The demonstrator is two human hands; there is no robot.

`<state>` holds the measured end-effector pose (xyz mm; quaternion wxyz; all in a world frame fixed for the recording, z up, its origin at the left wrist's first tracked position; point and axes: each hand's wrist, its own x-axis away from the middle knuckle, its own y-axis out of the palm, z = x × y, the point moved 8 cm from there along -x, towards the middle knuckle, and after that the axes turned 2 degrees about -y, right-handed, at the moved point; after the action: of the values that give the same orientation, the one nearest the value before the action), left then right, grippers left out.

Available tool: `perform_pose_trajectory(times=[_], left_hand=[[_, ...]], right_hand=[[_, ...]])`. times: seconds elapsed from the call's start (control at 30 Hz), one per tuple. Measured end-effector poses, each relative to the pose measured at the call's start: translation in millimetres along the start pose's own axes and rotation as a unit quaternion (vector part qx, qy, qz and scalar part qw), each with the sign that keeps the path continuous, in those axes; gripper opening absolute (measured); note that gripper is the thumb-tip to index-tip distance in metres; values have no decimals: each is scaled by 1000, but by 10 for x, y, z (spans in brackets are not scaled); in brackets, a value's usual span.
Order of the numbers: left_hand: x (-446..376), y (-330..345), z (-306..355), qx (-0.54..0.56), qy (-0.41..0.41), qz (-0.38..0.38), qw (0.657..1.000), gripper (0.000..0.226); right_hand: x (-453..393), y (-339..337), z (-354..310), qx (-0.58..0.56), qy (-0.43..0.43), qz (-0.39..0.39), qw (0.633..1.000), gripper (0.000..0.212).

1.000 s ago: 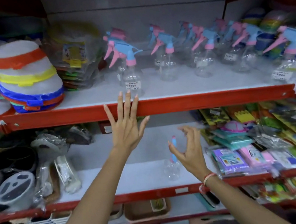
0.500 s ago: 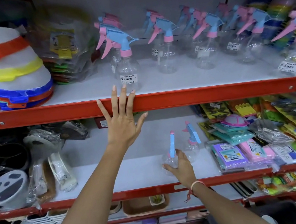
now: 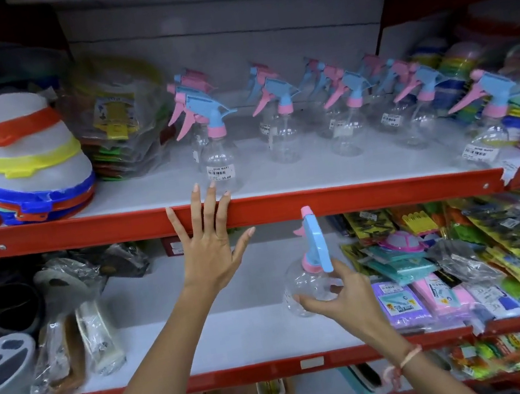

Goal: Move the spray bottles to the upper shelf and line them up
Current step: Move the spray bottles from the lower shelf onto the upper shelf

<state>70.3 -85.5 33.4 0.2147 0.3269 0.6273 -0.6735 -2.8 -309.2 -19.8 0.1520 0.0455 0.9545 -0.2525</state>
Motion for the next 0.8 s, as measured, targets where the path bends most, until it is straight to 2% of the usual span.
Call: perform_pose_trajectory(times=[0.13,0.23,0.37,0.63,0.8], left_hand=[[1,-25,3,7,-3,-4,1000,77],[-6,-54,3,16,-3,-8,1000,76],[29,-29,7,21,-4,-21,1000,74],[9,-13,-18,24,-9,-28,999,73],[6,-7,-25,21,-6,-15,1000,72]], right_hand=[[-251,-411,-512,-7,-53,41,998,47],[-484,-689,-938,-8,-100,82,992,36],[-850,-819,-1179,-15,-106,79,991,48],[-1653,-704,-1050,40,-78,61,994,44],[-1875,-574,-888,65,-45,27,996,62]])
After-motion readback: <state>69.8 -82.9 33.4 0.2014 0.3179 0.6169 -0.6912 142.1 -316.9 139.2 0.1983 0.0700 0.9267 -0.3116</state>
